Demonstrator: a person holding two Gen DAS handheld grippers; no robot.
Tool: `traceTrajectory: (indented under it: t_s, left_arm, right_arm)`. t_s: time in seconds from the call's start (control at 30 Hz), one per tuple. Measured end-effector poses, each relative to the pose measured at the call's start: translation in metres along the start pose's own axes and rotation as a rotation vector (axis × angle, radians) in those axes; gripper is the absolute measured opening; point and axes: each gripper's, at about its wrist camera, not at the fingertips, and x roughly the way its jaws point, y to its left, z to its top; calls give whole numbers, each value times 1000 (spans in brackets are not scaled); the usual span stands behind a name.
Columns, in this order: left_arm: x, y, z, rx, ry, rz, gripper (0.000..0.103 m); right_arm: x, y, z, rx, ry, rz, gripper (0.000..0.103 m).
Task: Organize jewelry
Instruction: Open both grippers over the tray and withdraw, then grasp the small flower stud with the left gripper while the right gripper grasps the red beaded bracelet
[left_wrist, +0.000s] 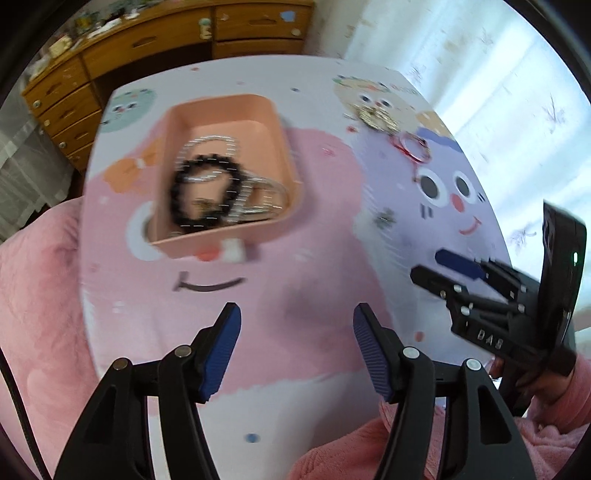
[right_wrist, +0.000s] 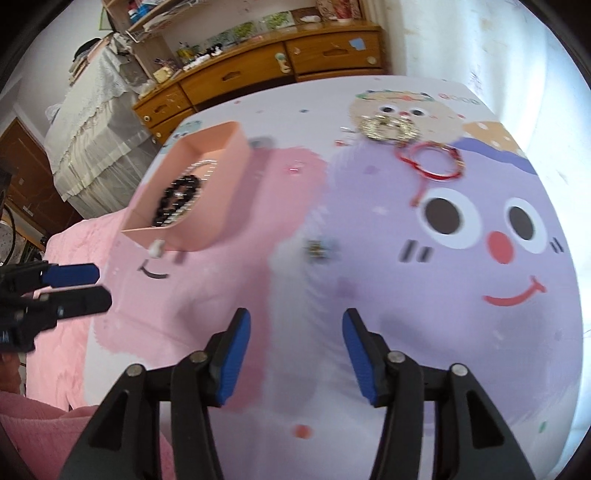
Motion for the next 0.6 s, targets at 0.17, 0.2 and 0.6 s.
traceTrajectory:
  t_s: [0.17,0.2,0.6]
  left_arm:
    - [16,-43,8,17,-1,1,65]
    - [20,-49,10,13,-3,6,66]
    - [72,-89,36,-147,-57,109,66]
  right_arm:
    - [-5,-44,11,-2,46,-18,53]
    - [-6,-55,16,-1,56,-21,53]
    - [1,-144,83,140,35,-24,53]
